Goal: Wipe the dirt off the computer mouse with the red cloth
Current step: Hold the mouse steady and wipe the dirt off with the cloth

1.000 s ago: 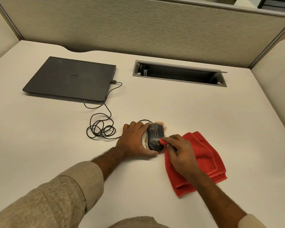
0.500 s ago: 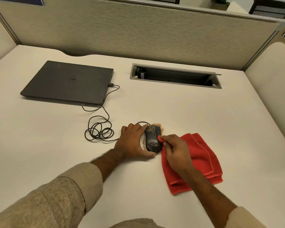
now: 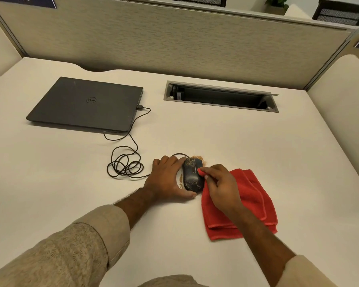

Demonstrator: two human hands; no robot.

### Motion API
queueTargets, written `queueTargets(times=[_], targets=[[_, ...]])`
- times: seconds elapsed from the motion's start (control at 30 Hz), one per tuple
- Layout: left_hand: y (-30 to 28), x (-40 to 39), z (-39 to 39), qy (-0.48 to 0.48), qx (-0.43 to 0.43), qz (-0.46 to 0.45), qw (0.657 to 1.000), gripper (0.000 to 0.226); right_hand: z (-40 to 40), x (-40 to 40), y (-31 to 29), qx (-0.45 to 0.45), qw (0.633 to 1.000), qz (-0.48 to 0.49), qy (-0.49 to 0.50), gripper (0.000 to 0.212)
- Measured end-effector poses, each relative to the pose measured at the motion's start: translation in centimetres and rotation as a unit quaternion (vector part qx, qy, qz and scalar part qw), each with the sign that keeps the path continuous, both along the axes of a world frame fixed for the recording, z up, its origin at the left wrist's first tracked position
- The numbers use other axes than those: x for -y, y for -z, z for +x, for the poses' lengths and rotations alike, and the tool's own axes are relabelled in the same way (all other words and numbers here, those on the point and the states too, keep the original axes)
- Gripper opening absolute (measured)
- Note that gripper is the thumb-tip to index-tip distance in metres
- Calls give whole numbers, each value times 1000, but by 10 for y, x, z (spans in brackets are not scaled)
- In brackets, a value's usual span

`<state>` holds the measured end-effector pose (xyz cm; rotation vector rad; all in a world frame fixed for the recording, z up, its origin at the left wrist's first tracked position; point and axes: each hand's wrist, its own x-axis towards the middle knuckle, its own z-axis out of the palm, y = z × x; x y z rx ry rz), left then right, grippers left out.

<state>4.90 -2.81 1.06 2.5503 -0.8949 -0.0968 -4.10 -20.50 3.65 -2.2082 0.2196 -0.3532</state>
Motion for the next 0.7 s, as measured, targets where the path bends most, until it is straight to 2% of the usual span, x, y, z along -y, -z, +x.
queueTargets(times=[0.13,0.27,0.43,0.6,0.7], targets=[[-1,0,0,-1,0,-3,1000,112,-15,-8,3,32,996,-65,-53,31],[-1,2,-3,-17,7,-14,1000,111,-27,-4,1,24,987,-127,-91,32],[2,-1,1,4,-2,0,1000,113,-10,1,-9,46,995,-79,-42,32],[1,-4,8,31,-34,13,999,124,-6,0,-6,12,996,-74,-39,31],[-2,-5,13,21,-75,-22,997,107,-9,3,-6,9,997,-71,-32,32]])
